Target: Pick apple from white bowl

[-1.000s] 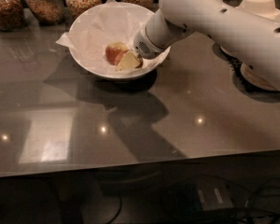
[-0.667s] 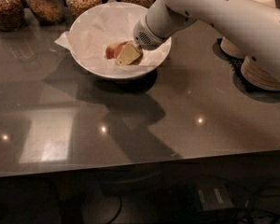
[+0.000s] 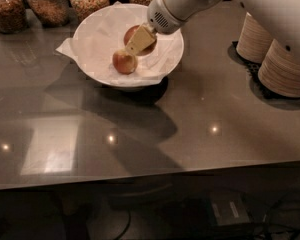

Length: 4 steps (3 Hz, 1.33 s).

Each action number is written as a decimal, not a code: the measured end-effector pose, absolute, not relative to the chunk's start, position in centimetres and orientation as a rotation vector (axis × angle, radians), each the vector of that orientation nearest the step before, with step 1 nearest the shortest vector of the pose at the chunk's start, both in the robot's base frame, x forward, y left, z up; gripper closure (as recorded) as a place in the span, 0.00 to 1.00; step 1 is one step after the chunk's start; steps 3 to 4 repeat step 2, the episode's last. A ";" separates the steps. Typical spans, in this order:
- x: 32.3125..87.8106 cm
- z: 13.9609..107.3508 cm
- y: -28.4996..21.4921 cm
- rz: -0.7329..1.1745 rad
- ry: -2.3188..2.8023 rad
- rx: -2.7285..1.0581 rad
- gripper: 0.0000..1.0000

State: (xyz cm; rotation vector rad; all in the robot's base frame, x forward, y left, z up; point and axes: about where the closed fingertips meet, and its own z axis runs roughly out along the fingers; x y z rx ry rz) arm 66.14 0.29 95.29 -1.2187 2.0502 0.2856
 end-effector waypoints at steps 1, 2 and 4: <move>65.8 96.0 -0.2 0.325 1.994 -1.200 1.00; 65.5 95.9 -0.9 0.394 1.934 -1.157 1.00; 65.5 95.9 -0.9 0.394 1.934 -1.157 1.00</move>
Offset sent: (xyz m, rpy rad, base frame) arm -0.0098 -0.0284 0.0086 0.2589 -0.0957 0.0279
